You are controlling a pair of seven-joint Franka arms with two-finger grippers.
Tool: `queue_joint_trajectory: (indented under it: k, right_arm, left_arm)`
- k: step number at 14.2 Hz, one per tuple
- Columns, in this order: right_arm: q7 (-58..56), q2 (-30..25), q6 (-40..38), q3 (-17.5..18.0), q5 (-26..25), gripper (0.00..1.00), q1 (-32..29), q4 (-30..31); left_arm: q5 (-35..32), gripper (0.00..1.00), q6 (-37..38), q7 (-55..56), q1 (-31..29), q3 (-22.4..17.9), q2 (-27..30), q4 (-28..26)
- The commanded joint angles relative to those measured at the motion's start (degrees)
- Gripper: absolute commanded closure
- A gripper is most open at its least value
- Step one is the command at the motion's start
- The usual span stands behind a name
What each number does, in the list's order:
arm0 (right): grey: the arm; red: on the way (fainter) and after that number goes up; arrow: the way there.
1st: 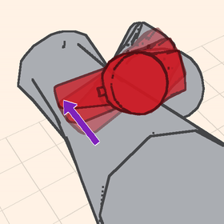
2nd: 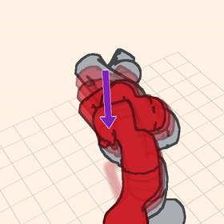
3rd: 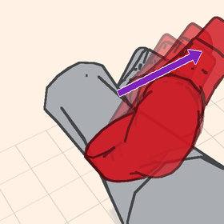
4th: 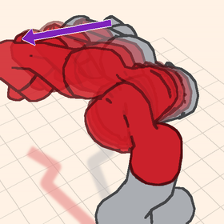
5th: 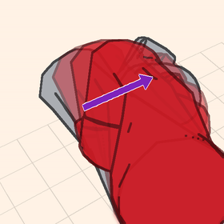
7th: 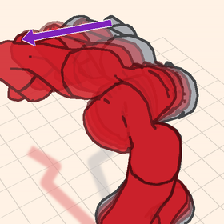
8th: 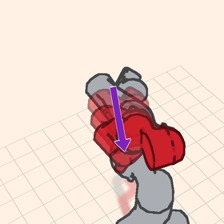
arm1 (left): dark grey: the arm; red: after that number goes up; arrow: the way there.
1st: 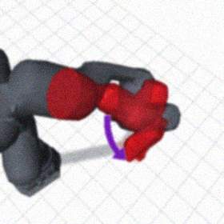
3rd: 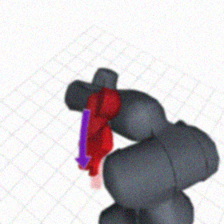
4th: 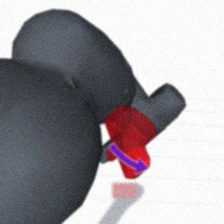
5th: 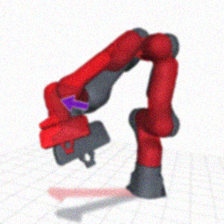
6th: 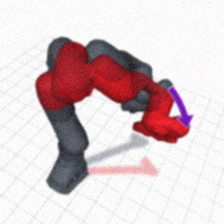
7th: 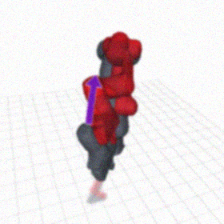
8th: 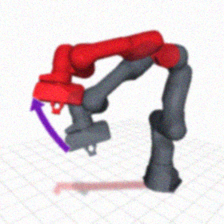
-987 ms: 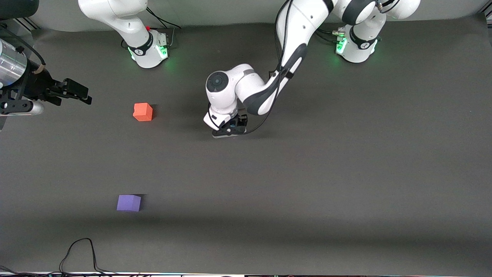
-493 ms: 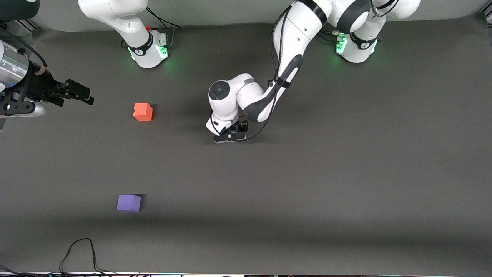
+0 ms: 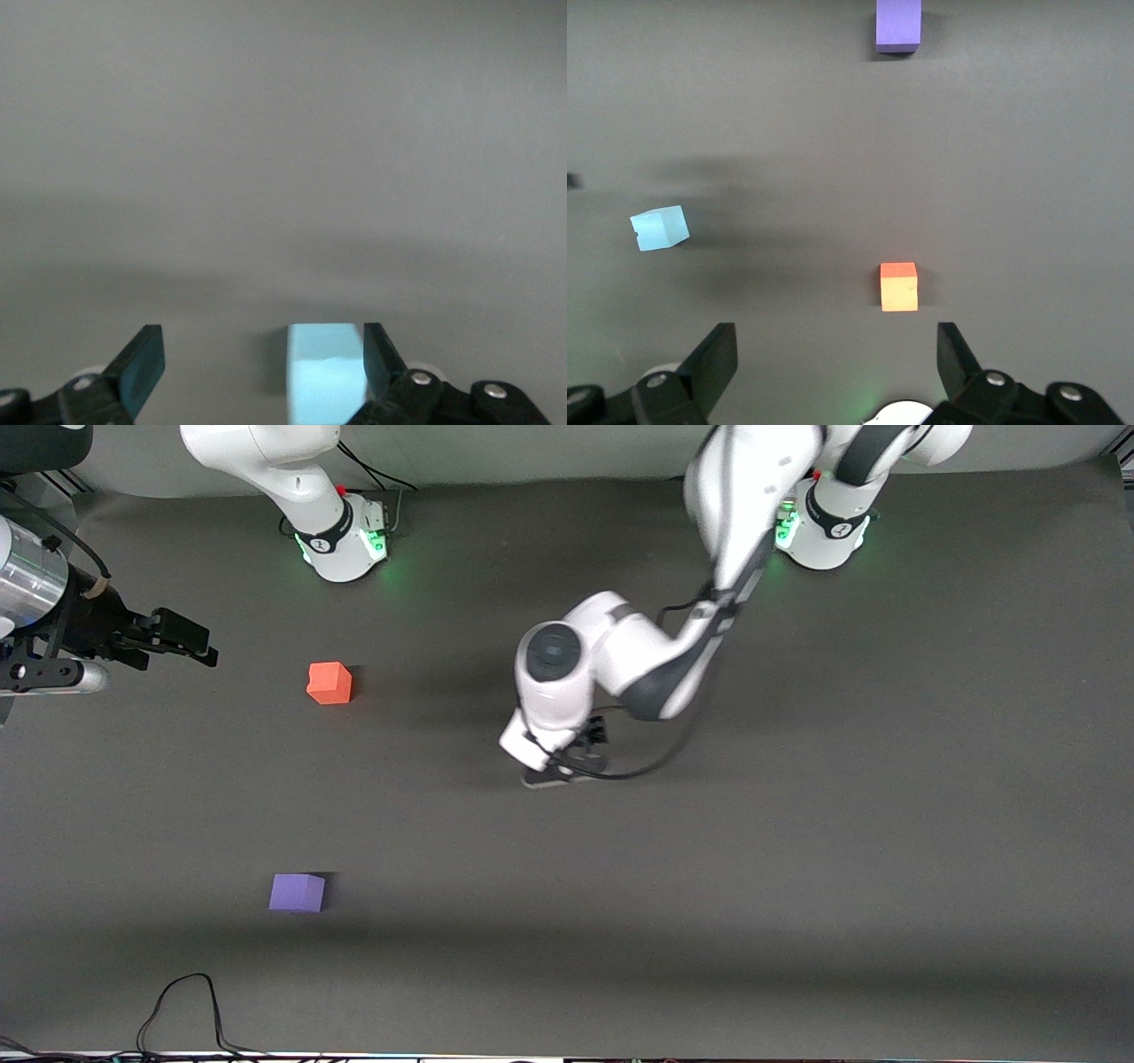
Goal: Place blue block between orange and purple blocks
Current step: 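Raise the left gripper away while the right gripper reaches the cube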
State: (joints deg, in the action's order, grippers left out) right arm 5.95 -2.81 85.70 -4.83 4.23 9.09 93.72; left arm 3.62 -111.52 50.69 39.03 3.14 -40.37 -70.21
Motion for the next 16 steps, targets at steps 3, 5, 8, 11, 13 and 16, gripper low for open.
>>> queue_joint_trajectory:
  k: [3, 5, 8, 11, 13, 16]
  right_arm:
    - [0.3, -0.2, -0.5, -0.4, 3.5, 0.00, 6.0, -0.2]
    - [4.3, -0.1, -0.1, -0.4, 6.1, 0.00, 11.7, -1.1]
    - [15.6, 4.6, 0.1, -0.3, 7.6, 0.00, 21.7, -7.7]
    - [27.7, 11.9, 0.1, -0.3, 7.6, 0.00, 30.5, -16.2]
    - [28.8, 13.6, 0.4, -0.4, 7.4, 0.00, 32.9, -16.8]
    - [28.8, 13.8, 4.0, -0.4, 6.9, 0.00, 34.5, -12.5]
  left_arm:
    - [2.7, 0.00, 6.9, -16.0, -15.9, 1.3, 20.2, -19.6]
    - [2.1, 0.00, 13.7, -28.5, -24.3, 1.2, 25.2, -21.9]
    - [-3.5, 0.00, 18.6, -40.1, -32.7, 0.9, 28.9, -22.2]
    - [-4.0, 0.00, 18.4, -47.2, -37.4, 0.9, 31.4, -24.0]
    - [-4.2, 0.00, 16.1, -49.5, -39.2, 0.8, 35.0, -28.5]
    - [-4.8, 0.00, 12.8, -50.2, -40.8, 0.7, 39.3, -33.5]
